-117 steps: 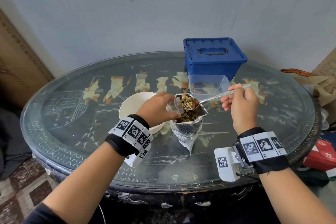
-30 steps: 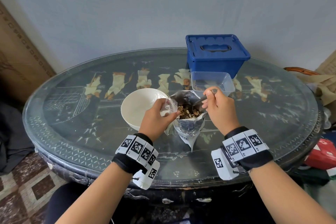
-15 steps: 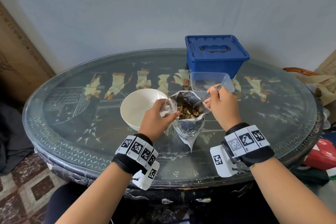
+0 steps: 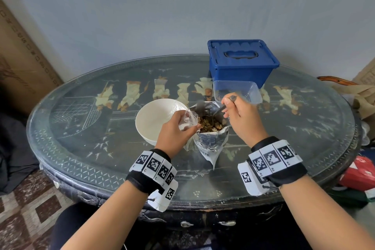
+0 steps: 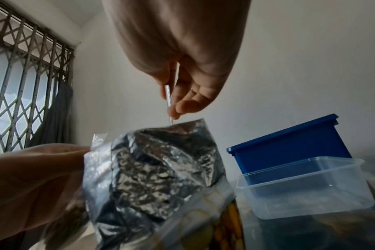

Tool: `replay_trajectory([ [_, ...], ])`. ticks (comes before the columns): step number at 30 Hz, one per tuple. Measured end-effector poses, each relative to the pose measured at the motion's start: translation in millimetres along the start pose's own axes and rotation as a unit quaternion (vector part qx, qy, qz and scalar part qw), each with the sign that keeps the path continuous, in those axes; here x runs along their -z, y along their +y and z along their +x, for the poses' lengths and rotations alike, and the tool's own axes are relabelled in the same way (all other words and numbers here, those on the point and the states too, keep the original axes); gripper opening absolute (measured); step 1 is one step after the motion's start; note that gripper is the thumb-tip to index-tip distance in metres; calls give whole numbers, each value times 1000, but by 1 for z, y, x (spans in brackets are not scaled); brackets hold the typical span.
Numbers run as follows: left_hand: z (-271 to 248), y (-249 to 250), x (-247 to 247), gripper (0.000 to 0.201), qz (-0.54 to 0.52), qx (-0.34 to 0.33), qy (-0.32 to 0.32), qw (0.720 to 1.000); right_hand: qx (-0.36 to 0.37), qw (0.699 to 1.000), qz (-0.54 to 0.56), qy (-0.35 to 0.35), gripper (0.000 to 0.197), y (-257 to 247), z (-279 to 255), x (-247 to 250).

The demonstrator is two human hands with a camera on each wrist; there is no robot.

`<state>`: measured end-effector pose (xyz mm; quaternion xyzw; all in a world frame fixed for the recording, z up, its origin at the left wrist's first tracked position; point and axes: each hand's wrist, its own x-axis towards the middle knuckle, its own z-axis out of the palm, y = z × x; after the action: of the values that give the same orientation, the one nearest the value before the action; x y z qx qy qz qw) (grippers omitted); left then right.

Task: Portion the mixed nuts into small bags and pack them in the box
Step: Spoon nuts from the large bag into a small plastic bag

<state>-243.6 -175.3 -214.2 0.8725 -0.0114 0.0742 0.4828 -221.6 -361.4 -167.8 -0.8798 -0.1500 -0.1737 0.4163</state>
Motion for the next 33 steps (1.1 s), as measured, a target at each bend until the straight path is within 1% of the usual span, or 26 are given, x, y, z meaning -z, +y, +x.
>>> replay_trajectory([
  [2, 0, 0, 0, 52, 0, 3, 1, 1000, 11, 1000, -8, -6, 21, -1, 0, 1],
  [4, 0, 1, 0, 53, -1, 4, -3, 1000, 7, 1000, -10, -8, 22, -2, 2, 3],
  [8, -1, 2, -1, 53, -7, 2, -6, 1000, -31, 1000, -2, 6, 21, -2, 11, 12],
  [13, -2, 2, -3, 53, -10, 0, -2, 1000, -71, 997, 12, -15, 24, -1, 9, 10],
  [16, -3, 3, -2, 50, -13, 0, 3, 1000, -114, 993, 29, 2, 28, 2, 9, 9],
  [18, -3, 3, -3, 50, -15, 0, 2, 1000, -131, 991, 34, 13, 27, 5, 9, 11],
  [26, -2, 3, -4, 49, -20, -3, -2, 1000, -149, 987, 58, 27, 27, 4, 6, 14],
  [29, -3, 2, -3, 50, -15, -5, 1, 1000, -187, 978, 84, 38, 26, 7, 4, 13],
  [33, -1, 4, -1, 51, -7, -9, -6, 1000, -244, 960, 115, 73, 26, 13, 2, 13],
])
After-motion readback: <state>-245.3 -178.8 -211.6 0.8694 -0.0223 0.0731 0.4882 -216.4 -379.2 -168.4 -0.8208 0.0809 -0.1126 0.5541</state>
